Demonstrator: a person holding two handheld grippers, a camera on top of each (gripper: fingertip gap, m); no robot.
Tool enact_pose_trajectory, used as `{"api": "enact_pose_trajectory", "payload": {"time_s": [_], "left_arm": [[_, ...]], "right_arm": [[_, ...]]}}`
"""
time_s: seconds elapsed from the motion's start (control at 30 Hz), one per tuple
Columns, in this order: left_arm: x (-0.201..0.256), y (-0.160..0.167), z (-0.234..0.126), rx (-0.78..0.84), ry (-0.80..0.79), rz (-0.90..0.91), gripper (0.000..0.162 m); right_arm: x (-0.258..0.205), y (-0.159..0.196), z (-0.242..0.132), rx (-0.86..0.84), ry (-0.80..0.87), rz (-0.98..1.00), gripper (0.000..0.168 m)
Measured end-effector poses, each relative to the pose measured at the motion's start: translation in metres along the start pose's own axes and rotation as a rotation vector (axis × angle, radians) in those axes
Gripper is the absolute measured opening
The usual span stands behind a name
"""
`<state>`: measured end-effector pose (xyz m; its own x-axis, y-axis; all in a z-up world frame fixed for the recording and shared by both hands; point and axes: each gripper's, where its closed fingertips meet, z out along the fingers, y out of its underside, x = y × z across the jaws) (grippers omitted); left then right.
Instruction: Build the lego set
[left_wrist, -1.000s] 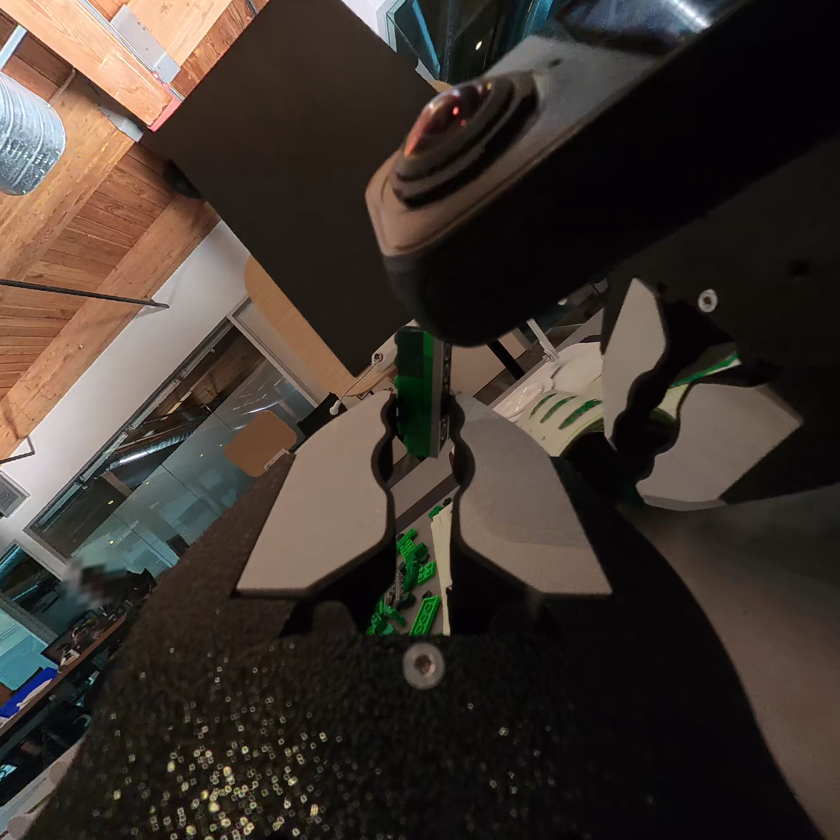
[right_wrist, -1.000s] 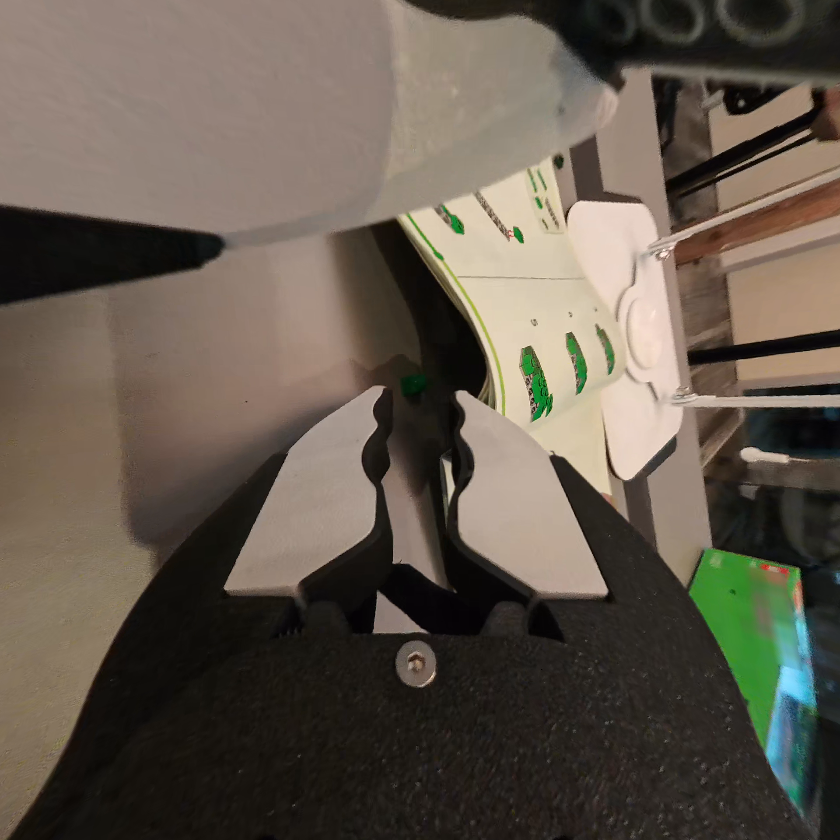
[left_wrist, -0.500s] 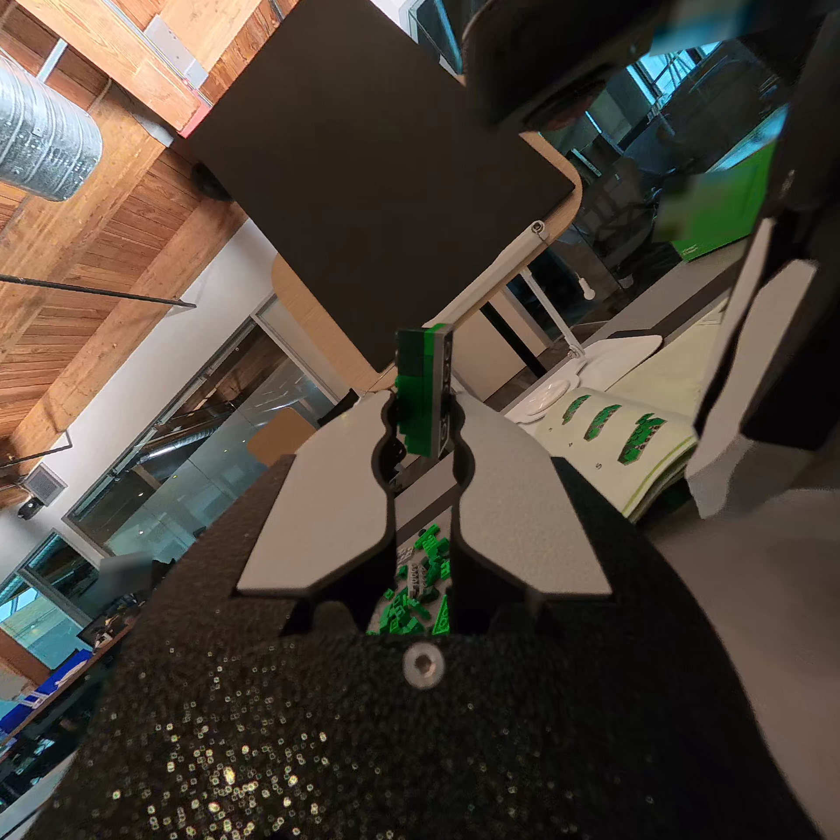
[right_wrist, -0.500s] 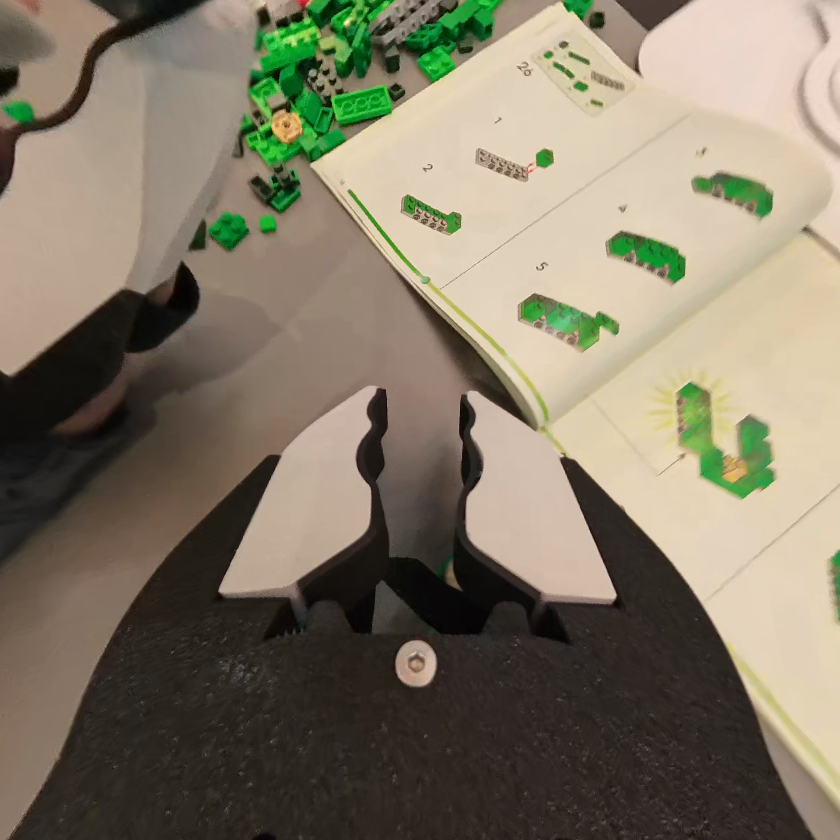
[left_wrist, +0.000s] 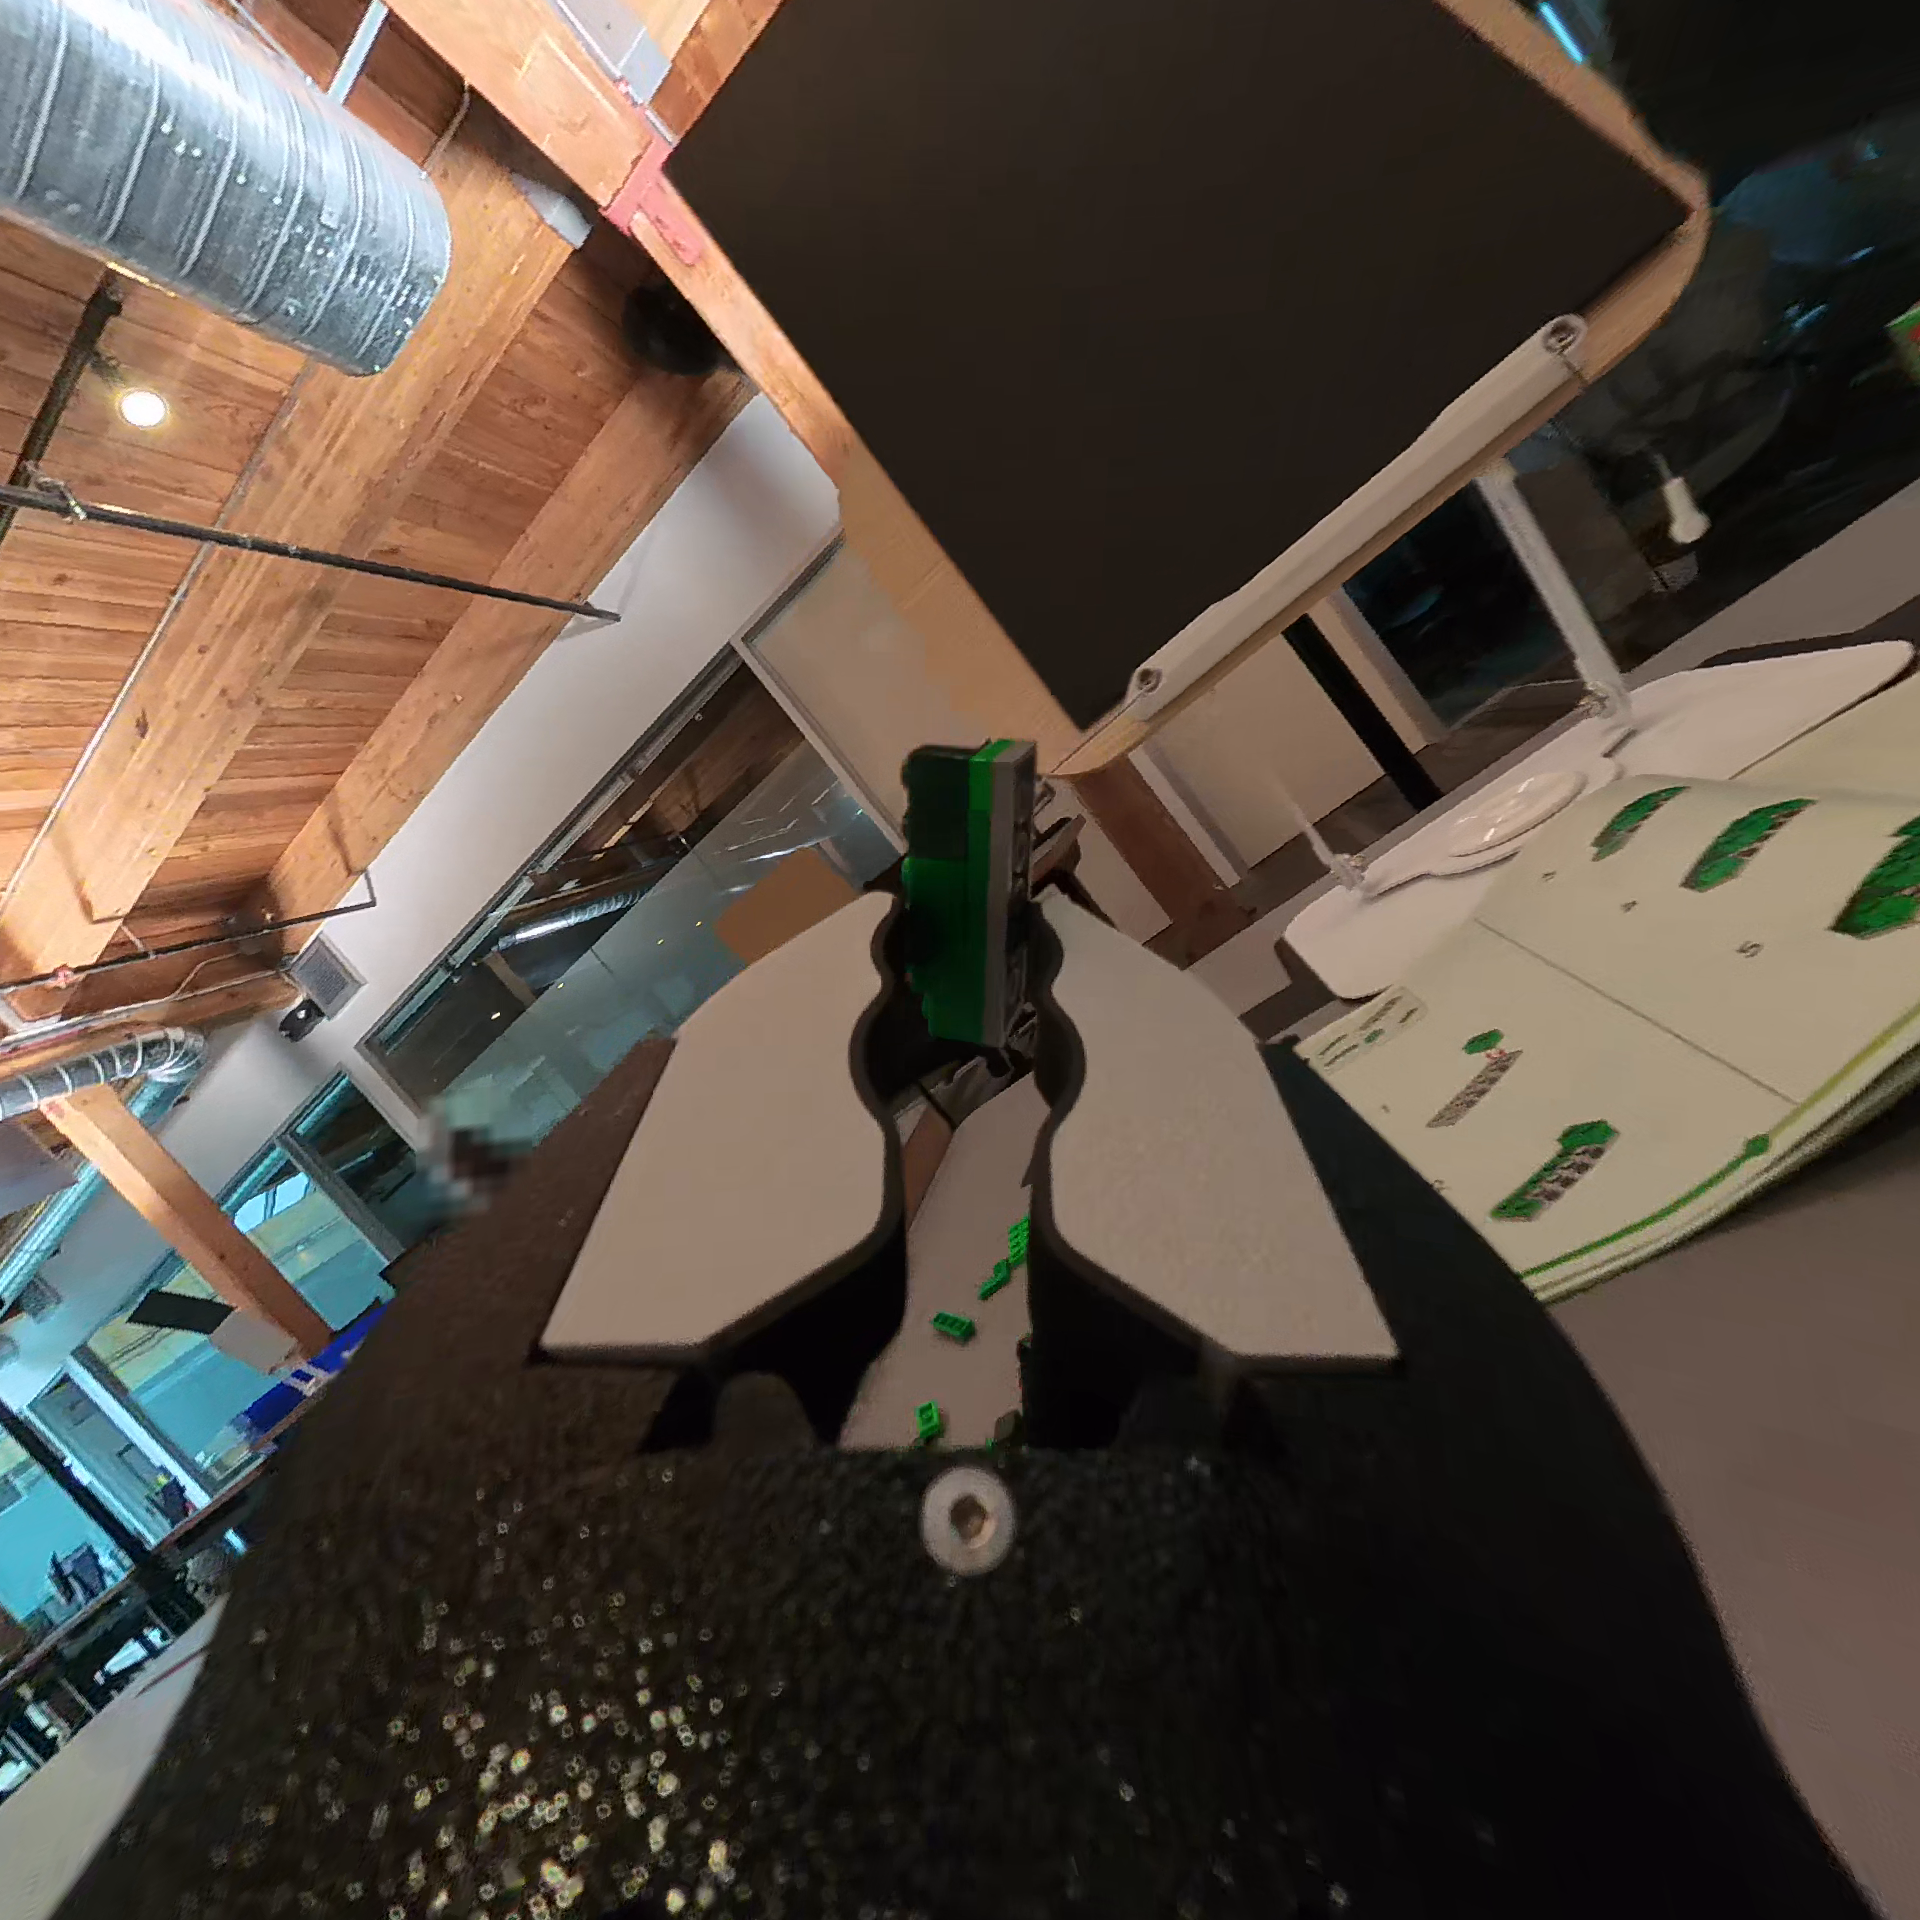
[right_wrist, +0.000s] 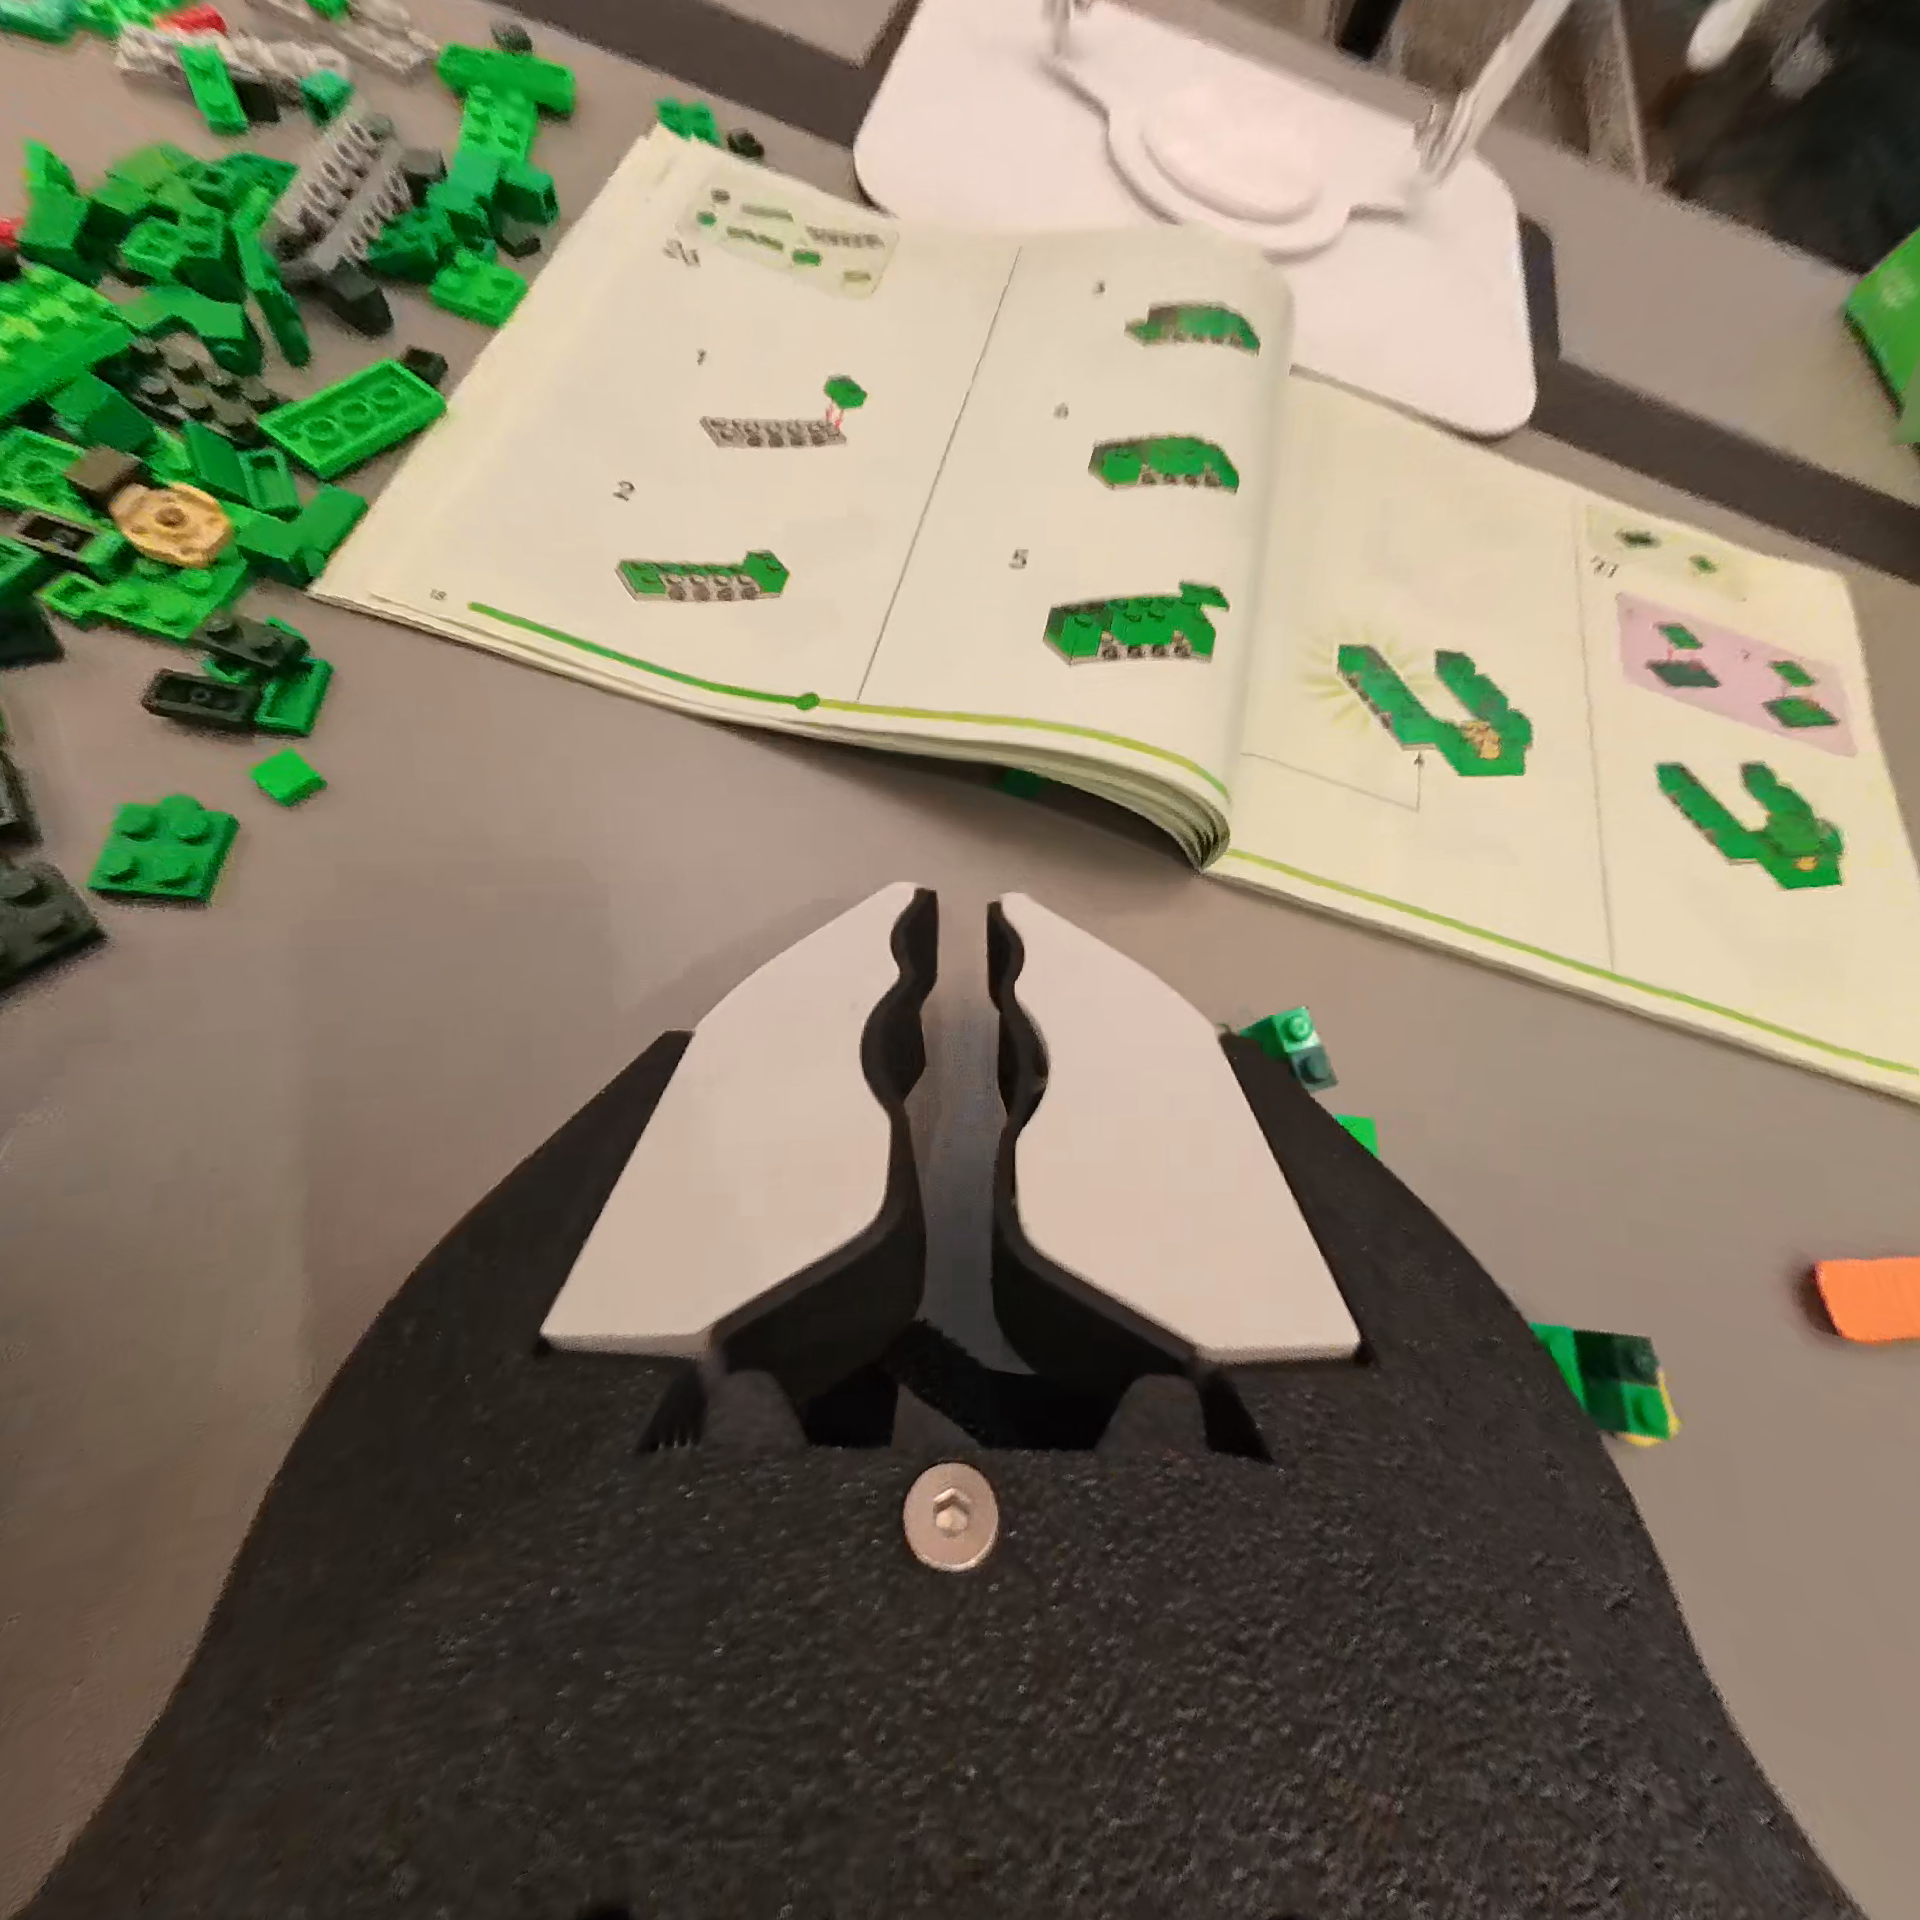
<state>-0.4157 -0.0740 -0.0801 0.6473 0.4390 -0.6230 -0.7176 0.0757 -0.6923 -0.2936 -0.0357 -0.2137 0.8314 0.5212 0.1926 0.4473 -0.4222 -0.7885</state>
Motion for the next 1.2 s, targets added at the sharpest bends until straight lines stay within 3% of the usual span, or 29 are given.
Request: {"api": "enact_pose_trajectory", "payload": {"time_s": [0.23, 0.47, 0.6, 0.73, 0.8, 1.0, 1.2], "left_arm": [[-0.009, 0.001, -0.002, 0.007, -0.028, -0.025, 0.02], [-0.007, -0.003, -0.002, 0.02, -0.02, -0.026, 0.021], [-0.009, -0.002, -0.002, 0.02, -0.027, -0.041, 0.02], [-0.009, -0.003, -0.002, 0.019, -0.025, -0.04, 0.021], [-0.009, -0.003, -0.002, 0.02, -0.024, -0.04, 0.02], [-0.009, -0.003, -0.002, 0.019, -0.022, -0.042, 0.021], [-0.015, 0.001, -0.002, 0.01, -0.042, -0.072, 0.021]], "right_arm": [[0.009, 0.003, 0.016, -0.078, -0.03, 0.097, 0.007], [0.012, -0.005, 0.027, -0.072, -0.057, 0.098, 0.031], [0.012, -0.009, 0.034, -0.08, -0.056, 0.131, 0.034], [0.008, -0.013, 0.039, -0.081, -0.064, 0.137, 0.025], [0.005, -0.014, 0.04, -0.081, -0.079, 0.135, 0.008], [-0.002, -0.011, 0.033, -0.078, -0.12, 0.131, 0.008], [-0.017, 0.007, -0.002, -0.038, -0.257, 0.01, 0.007]]}}
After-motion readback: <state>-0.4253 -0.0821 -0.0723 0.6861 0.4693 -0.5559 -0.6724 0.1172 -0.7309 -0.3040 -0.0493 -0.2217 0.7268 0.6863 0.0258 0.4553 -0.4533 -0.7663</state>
